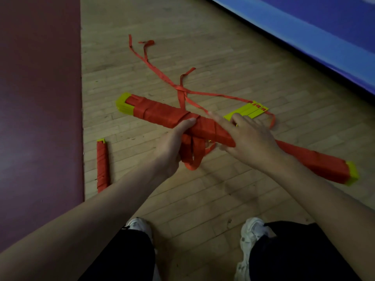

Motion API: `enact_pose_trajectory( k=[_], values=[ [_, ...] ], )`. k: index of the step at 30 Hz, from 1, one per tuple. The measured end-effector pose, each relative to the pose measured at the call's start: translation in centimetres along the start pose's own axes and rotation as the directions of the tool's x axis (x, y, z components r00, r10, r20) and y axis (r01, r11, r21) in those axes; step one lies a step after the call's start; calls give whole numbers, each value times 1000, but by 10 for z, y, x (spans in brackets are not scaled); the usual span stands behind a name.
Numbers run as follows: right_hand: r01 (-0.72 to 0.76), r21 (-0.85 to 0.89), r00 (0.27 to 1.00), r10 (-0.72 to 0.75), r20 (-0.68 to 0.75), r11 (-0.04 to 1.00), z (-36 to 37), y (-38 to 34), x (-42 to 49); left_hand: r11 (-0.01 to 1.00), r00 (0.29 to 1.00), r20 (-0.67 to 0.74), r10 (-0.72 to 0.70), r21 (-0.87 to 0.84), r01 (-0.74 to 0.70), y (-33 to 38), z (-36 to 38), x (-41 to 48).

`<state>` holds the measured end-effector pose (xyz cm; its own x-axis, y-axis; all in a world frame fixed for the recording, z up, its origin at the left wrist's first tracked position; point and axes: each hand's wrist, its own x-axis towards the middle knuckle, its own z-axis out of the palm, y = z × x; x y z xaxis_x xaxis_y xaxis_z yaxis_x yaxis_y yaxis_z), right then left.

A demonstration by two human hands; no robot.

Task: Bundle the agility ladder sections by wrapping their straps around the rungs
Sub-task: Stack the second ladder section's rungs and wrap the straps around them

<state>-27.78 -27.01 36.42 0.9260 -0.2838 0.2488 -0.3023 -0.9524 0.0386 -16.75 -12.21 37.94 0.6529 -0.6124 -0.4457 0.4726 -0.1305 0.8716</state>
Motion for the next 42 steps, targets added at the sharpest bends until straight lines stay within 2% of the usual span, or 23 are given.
enact_pose_trajectory(
  k=[2, 4, 6, 8, 11, 12, 13, 16, 22, 24, 26, 30, 33, 36, 40, 42],
  values=[
    [-111, 270, 975, 51, 217, 957, -12, 11, 3, 996, 997, 24, 69, 54, -71, 0, -1, 2],
    [-192, 515, 943, 12, 332, 835, -25, 20, 7, 991, 991, 62, 120, 45, -123, 1, -2, 3],
    [-285, 664, 889, -68, 453, 691, -35, 27, 8, 988, 983, 113, 147, 28, -151, 0, -3, 3],
    [-425, 736, 817, -127, 563, 527, -40, 33, 7, 983, 969, 182, 167, 45, -178, -2, -4, 3],
    [-576, 682, 668, -221, 710, 450, -43, 36, 3, 977, 950, 249, 186, 53, -205, -5, -5, 3],
    [-607, 673, 638, -245, 730, 423, -43, 35, 1, 978, 948, 262, 180, 51, -200, -4, -5, 4],
    [-622, 680, 638, -253, 728, 388, -43, 33, 0, 978, 946, 271, 176, 58, -199, -4, -7, 5],
    [-605, 738, 701, -238, 672, 298, -47, 30, -2, 974, 934, 318, 163, 99, -204, 1, -11, 5],
    [-583, 781, 770, -156, 619, 224, -51, 41, -1, 989, 891, 453, 21, 124, -86, -3, -10, 3],
    [-577, 778, 787, -87, 611, 248, -51, 44, 0, 991, 884, 467, -23, 131, -43, -2, -10, 4],
    [-556, 756, 807, 8, 590, 347, -46, 44, 2, 993, 892, 449, -58, 120, 5, 0, -7, 2],
    [-384, 570, 876, 92, 473, 727, -28, 38, 6, 993, 912, 406, -53, 120, 4, -3, 3, -2],
    [-305, 372, 920, 170, 353, 877, -18, 28, 6, 995, 929, 370, -9, 91, -27, -2, 3, 0],
    [-304, 181, 935, 256, 245, 935, -11, 14, 6, 996, 939, 342, 29, 67, -55, 1, 2, 0],
    [-241, 80, 962, 226, 155, 967, -12, 5, 4, 990, 941, 332, 73, 90, -109, 3, 3, -4],
    [-224, 90, 966, 209, 154, 970, -14, 1, 5, 989, 944, 317, 97, 77, -128, 5, 1, -4]
  ],
)
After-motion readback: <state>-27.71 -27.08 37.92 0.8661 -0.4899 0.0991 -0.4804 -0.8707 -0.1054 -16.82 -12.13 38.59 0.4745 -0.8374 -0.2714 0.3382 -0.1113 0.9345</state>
